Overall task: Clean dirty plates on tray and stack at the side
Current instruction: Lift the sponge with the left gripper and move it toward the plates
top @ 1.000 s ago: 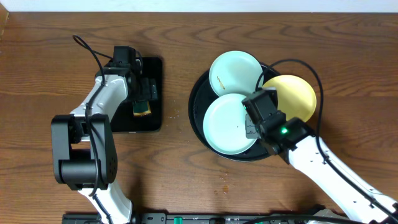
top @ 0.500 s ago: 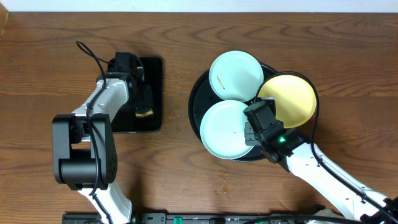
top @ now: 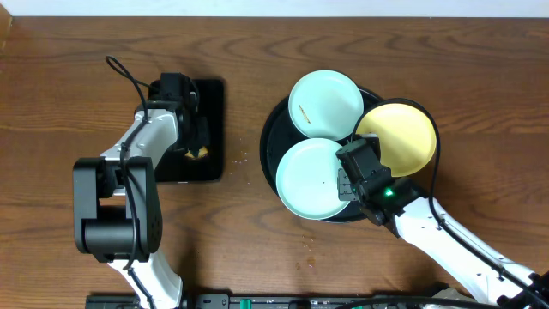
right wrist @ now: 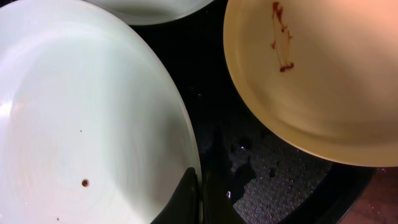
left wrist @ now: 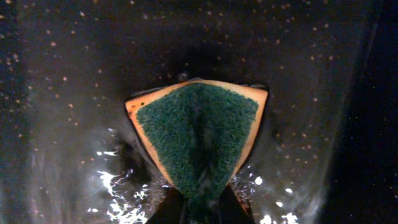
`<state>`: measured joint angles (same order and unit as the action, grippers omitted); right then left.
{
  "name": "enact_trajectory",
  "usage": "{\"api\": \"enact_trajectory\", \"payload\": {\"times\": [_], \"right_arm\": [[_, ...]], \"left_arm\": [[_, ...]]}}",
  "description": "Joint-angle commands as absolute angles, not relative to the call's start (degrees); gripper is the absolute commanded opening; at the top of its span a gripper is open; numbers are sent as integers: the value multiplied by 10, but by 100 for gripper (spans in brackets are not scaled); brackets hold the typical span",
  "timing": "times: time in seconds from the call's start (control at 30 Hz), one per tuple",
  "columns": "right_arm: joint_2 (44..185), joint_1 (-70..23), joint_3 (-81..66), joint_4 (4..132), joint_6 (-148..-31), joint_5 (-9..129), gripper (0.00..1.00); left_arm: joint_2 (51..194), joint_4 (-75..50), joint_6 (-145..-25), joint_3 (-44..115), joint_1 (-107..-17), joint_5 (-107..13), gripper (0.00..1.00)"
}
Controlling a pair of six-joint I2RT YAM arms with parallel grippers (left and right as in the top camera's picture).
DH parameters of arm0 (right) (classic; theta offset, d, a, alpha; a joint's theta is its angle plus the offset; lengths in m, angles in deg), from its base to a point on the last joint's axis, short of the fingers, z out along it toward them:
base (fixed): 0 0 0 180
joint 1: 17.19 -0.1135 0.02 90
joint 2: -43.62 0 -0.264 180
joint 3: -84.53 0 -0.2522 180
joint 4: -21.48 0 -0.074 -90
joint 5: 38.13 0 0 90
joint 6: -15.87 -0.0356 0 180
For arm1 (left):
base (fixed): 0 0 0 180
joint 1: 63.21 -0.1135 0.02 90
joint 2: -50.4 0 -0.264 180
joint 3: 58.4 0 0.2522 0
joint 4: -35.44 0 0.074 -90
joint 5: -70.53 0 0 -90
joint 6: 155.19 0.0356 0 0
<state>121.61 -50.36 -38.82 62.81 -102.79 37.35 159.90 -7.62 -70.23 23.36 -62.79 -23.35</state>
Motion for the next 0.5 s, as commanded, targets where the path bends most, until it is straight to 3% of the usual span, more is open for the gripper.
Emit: {"api": "enact_trajectory", "payload": {"times": [0.0, 0.37, 0.47], "right_arm": [[1216, -502, -394, 629, -1022, 376, 1], [1216, -502, -394, 626, -1022, 376, 1], [1216, -502, -394, 626, -1021, 376, 10]], "left_arm": [[1574, -79, -720, 244, -629, -214, 7], [1404, -64, -734, 248, -629, -213, 7], [1407, -59, -735, 246, -629, -214, 7]]}}
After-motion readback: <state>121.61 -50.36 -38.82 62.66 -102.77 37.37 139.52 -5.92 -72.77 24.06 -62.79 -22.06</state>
